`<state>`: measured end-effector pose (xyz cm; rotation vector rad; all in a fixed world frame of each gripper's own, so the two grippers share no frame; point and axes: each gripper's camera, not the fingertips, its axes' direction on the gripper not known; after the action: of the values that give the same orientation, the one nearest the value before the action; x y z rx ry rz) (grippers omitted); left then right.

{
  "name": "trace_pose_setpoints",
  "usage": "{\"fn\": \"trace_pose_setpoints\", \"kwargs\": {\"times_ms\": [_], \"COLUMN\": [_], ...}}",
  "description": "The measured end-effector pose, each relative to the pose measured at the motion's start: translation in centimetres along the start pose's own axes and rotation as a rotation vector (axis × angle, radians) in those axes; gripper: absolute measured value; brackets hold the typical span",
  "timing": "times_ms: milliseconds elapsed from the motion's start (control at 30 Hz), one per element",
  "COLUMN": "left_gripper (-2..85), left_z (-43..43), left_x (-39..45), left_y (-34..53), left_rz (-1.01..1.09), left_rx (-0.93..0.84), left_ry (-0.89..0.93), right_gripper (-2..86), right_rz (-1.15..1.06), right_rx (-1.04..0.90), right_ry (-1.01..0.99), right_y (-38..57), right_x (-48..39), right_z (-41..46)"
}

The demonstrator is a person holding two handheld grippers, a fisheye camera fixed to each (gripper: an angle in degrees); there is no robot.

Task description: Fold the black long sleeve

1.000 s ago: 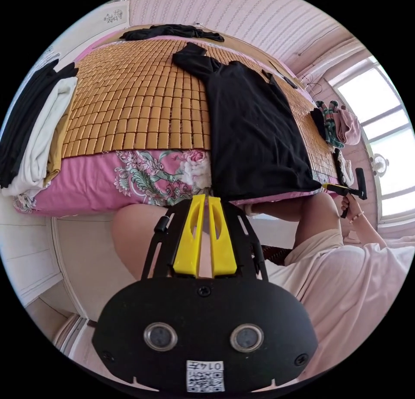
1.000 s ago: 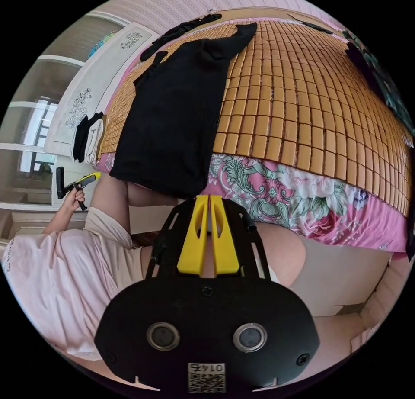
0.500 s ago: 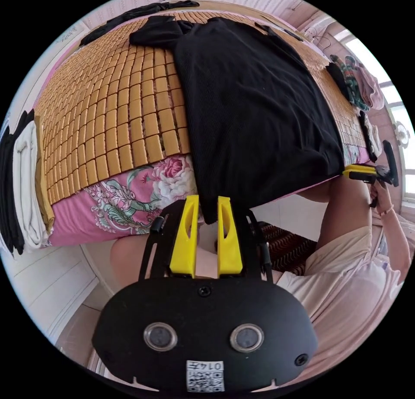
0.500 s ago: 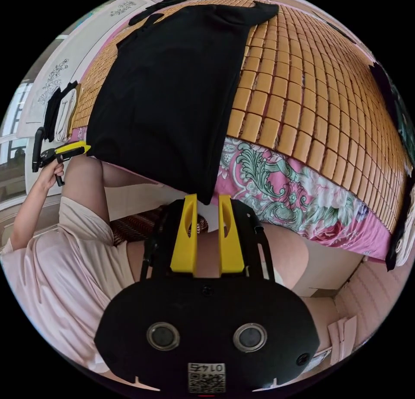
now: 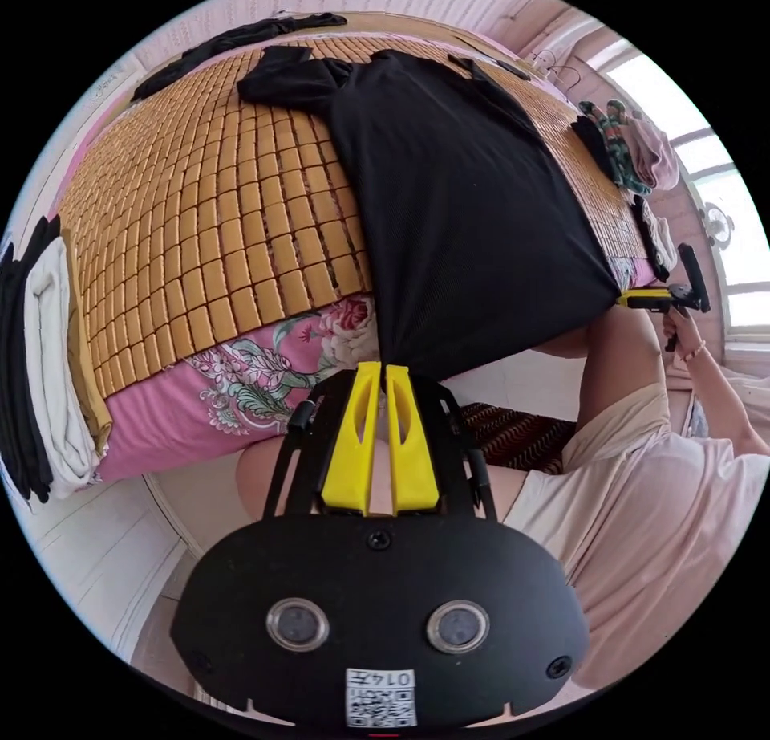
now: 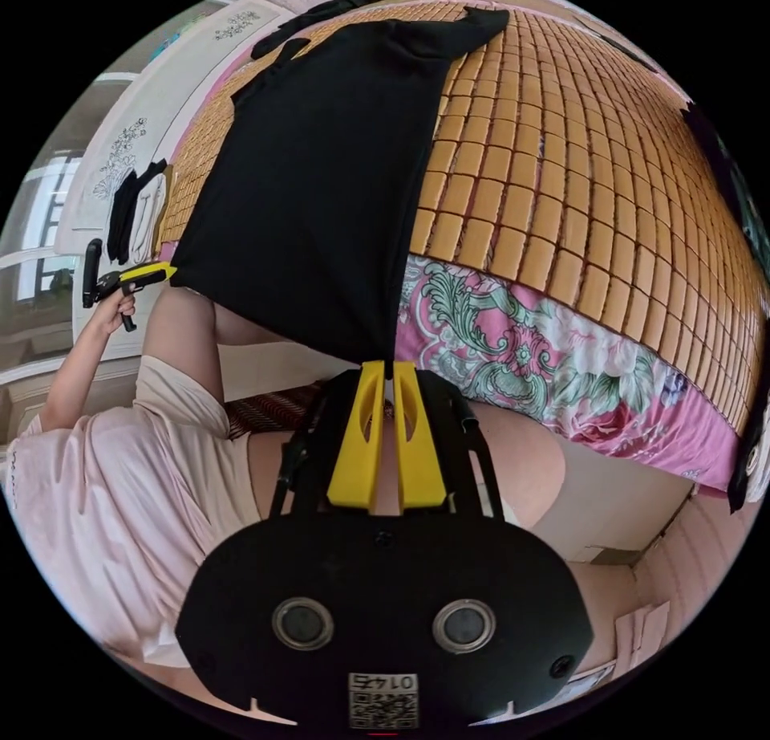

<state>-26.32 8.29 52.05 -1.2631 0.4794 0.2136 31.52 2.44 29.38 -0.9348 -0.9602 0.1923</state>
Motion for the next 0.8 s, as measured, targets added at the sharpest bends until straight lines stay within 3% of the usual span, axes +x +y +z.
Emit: {"fn": "trace_pose_setpoints", "kwargs": {"times_ms": [300, 600, 800], "left_gripper": [0.6, 0.9, 1.5], "left_z": [-0.2, -3.3, -3.4], "left_x": [0.5, 3.5, 7.2], "left_y": [2.1, 5.3, 4.8], "left_rz": [0.006, 0.080, 0.286], "left_rx": [-0.016, 0.175, 0.254], "left_ry": [-0.073, -0.020, -0.113], "right_gripper": [3.1, 4.2, -0.3], "right_rz": [-0.019, 0.079, 0.062], "right_rx": [-0.090, 0.128, 0.199], "right_ry": [0.110, 0.042, 0.051], "right_y": [2.1, 5.2, 5.5], "right_x": [-1.0, -0.6, -2.2], "right_z": [-1.3, -7.8, -11.5]}}
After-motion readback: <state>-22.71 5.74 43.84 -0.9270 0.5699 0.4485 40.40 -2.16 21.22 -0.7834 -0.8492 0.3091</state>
